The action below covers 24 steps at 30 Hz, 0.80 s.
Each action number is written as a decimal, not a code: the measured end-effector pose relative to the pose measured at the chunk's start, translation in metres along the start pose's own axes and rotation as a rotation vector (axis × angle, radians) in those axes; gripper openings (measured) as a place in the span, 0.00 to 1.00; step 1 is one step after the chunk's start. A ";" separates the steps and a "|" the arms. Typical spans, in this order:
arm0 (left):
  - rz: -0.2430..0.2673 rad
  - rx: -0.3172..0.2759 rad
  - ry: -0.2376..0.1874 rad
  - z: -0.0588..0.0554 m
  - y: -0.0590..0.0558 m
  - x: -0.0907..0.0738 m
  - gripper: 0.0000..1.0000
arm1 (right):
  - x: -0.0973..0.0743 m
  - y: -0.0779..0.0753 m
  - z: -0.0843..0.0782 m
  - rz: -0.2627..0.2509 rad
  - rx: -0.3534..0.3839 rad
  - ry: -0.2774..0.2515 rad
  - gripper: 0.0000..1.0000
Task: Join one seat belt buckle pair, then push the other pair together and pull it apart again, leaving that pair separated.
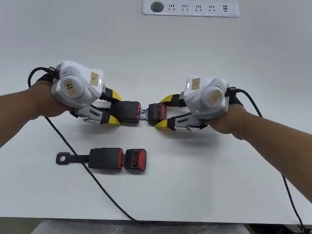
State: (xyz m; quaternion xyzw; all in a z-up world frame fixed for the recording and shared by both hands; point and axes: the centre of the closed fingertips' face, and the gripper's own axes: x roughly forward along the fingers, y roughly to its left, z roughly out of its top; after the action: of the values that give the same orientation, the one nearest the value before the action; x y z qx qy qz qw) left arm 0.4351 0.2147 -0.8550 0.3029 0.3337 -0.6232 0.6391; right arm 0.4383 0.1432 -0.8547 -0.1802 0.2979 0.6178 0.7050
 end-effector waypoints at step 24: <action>0.002 0.007 0.033 0.000 0.000 0.002 0.32 | 0.015 0.003 0.003 -0.075 0.019 0.077 0.34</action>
State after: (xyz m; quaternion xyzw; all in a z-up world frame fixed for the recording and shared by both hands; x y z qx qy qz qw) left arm 0.4352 0.2141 -0.8564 0.3160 0.3418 -0.6185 0.6331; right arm 0.4373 0.1576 -0.8616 -0.2081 0.3237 0.5808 0.7173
